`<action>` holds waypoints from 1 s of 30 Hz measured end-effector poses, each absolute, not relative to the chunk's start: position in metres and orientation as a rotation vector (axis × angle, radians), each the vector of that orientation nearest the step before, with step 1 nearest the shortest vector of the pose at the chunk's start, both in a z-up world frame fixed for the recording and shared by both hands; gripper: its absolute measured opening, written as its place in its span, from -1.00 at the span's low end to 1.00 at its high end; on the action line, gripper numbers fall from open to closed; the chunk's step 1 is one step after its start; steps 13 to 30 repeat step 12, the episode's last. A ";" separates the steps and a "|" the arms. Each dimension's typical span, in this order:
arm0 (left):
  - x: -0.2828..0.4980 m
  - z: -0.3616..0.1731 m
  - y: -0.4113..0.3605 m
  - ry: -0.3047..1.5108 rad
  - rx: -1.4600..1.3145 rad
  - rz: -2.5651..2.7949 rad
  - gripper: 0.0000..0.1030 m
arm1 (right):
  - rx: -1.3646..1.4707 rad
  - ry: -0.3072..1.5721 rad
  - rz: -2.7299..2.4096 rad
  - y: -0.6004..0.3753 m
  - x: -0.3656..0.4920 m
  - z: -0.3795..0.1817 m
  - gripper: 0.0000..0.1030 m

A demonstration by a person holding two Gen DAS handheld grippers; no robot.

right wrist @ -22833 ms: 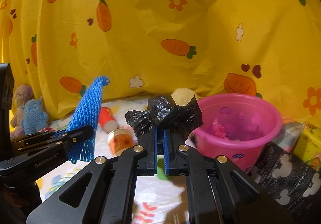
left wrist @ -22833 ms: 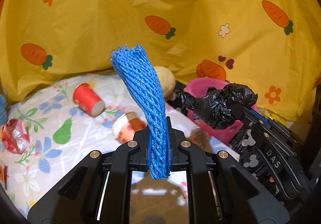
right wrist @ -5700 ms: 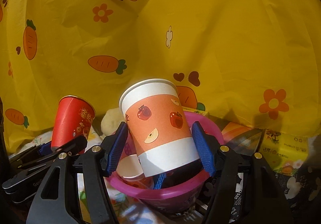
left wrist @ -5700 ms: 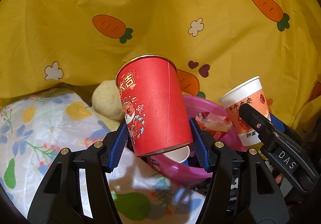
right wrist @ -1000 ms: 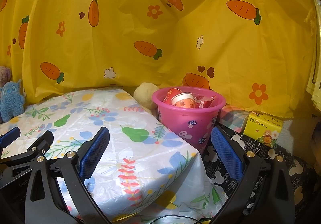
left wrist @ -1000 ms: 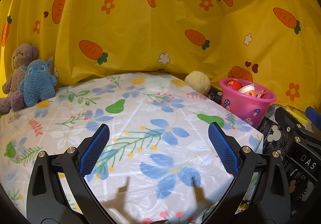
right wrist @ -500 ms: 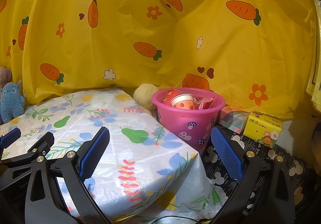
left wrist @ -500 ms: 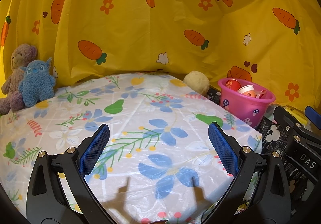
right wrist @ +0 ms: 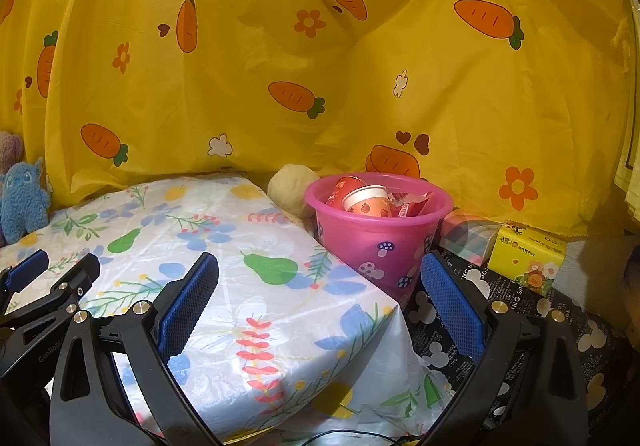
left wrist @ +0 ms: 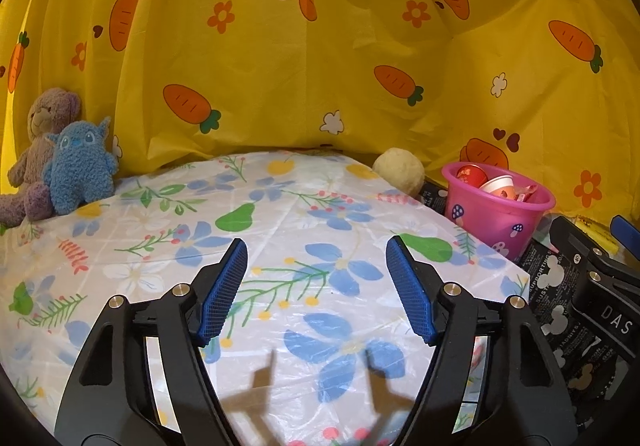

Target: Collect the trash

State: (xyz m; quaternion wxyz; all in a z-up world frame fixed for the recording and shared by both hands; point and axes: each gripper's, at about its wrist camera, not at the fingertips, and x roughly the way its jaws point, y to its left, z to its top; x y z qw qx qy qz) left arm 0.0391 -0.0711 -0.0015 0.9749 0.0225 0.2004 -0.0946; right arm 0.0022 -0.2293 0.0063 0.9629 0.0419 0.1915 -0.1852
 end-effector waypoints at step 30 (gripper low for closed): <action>0.038 -0.003 -0.069 0.400 0.049 -0.199 0.74 | 0.101 0.383 -0.381 -0.234 0.004 0.004 0.89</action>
